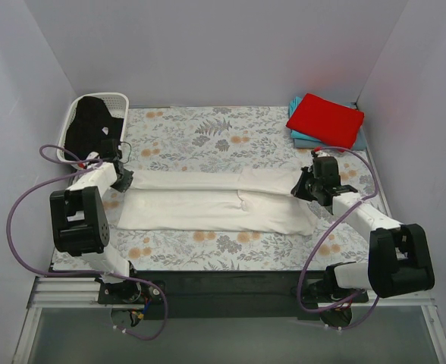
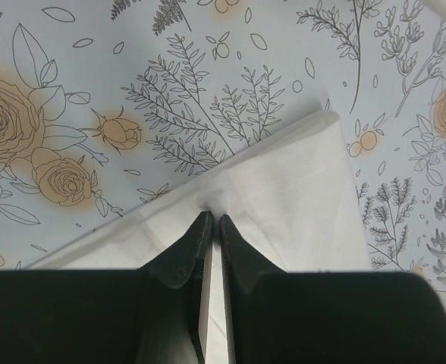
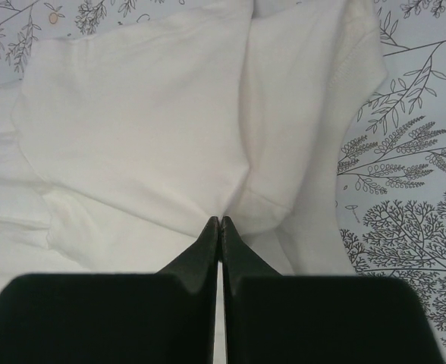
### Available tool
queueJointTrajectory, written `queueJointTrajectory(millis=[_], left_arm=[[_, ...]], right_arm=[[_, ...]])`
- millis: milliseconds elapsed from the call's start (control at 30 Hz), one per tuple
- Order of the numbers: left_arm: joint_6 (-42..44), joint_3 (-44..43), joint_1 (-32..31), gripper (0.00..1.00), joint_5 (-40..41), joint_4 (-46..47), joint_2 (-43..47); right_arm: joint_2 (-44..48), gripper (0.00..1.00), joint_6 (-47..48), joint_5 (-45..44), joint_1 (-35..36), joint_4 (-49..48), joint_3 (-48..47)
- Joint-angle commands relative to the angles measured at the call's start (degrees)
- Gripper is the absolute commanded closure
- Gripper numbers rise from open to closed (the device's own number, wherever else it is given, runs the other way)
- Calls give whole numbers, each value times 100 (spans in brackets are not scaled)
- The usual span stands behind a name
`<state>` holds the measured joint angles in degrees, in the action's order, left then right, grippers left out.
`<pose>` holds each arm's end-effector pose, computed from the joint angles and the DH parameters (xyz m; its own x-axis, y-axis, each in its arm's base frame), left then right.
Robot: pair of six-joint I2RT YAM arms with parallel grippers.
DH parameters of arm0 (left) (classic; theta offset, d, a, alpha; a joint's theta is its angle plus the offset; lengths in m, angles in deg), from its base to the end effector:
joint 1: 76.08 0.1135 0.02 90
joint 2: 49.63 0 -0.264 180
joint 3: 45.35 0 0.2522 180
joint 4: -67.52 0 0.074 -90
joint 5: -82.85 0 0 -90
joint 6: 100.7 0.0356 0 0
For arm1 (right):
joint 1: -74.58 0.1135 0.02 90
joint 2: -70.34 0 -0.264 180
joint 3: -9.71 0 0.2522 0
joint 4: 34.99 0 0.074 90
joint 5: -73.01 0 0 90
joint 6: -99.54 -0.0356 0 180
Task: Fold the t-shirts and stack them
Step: Fold the tshirt
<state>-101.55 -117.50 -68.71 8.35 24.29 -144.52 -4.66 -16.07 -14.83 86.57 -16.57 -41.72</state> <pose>0.3153 0.0504 0.1801 0.2449 -0.9399 -0.2380 -0.9023 -0.1311 -0.4108 0.2582 0.0562 0.1944 -0.6917 0.2947 -0.6593 0.0710 0.9363 0.3440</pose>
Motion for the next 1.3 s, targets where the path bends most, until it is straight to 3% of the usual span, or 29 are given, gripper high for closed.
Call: queueJointTrajectory(millis=[0, 500, 533, 567, 667, 700, 800, 867, 1033, 1267], left_arm=[[32, 38, 71, 100, 66, 82, 445], [-3, 434, 168, 100, -100, 152, 524], [-47, 451, 194, 99, -153, 152, 550], [-64, 495, 255, 91, -197, 144, 586], [-47, 469, 352, 69, -320, 74, 822], [-21, 434, 370, 66, -312, 56, 893], [190, 277, 396, 57, -346, 21, 1148], [391, 197, 396, 57, -530, 64, 1227], [594, -137, 81, 58, -970, 135, 1088], [419, -594, -534, 70, -1129, 161, 288]], right_arm=[[240, 99, -59, -13, -47, -185, -4], [390, 99, -129, -4, -47, -361, 559], [399, 99, -129, 4, -47, -396, 603], [416, 99, -129, 31, -47, -414, 655], [530, 86, -68, 136, -47, -414, 700], [626, 73, -41, 145, -47, -414, 700], [767, 47, 81, 163, -47, -396, 621], [750, 42, 135, 250, -47, -327, 507], [461, 42, 257, 400, 66, -247, -11], [-574, 43, 319, 198, 778, -247, -1029]])
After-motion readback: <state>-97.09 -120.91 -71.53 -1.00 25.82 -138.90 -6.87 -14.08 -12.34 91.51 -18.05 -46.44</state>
